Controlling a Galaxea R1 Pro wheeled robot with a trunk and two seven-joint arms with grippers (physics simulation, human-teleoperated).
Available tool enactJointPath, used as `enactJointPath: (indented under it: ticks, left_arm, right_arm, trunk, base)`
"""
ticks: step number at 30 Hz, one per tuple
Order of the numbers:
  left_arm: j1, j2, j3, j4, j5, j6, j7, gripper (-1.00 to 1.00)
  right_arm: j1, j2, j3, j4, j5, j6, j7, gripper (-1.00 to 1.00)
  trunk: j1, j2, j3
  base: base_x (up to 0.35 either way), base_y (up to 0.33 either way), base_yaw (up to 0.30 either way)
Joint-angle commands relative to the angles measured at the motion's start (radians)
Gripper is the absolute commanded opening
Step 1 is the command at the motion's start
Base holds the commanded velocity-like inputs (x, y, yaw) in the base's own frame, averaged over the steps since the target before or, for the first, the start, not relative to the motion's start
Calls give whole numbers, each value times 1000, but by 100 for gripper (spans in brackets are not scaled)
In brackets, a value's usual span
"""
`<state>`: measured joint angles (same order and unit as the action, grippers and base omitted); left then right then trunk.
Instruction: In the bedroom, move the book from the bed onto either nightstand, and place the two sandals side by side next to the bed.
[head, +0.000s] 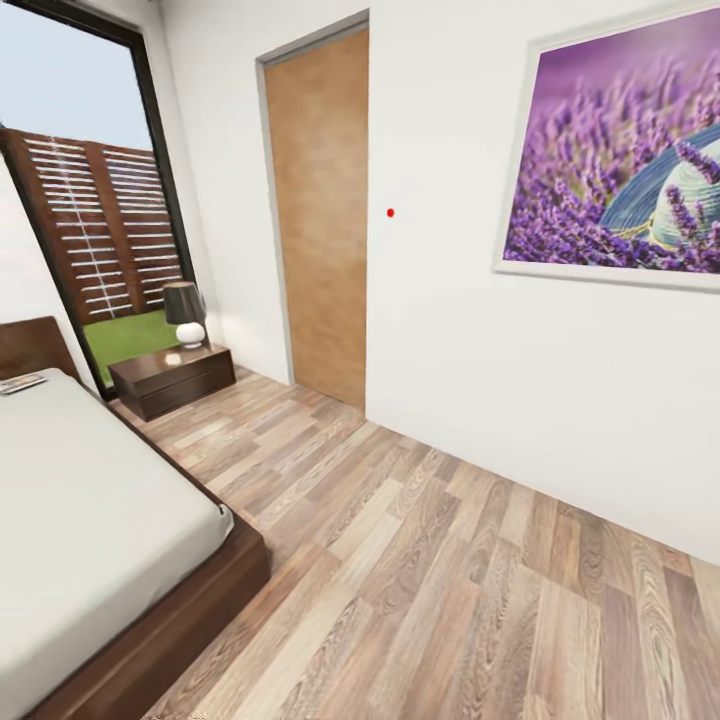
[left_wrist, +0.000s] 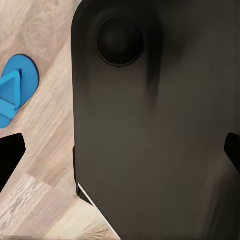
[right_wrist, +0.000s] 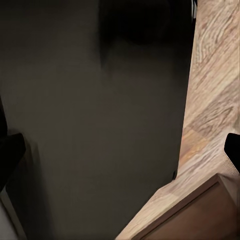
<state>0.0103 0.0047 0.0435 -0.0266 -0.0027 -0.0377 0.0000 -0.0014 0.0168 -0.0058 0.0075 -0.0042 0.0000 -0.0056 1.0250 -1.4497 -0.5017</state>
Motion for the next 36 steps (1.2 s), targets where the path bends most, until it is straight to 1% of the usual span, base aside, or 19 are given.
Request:
enactJointPath:
  ticks: [1, 36]
  left_arm:
    - [0, 0, 4, -1, 0, -2, 0, 100]
    - [0, 0, 4, -1, 0, -1, 0, 100]
  right_arm:
    - [0, 0, 0, 0, 0, 0, -1, 100]
    - [0, 0, 0, 0, 0, 0, -1, 100]
  trunk:
    - [0, 0, -1]
    - [0, 0, -14]
  base:
    - [0, 0, 238]
    - [0, 0, 238]
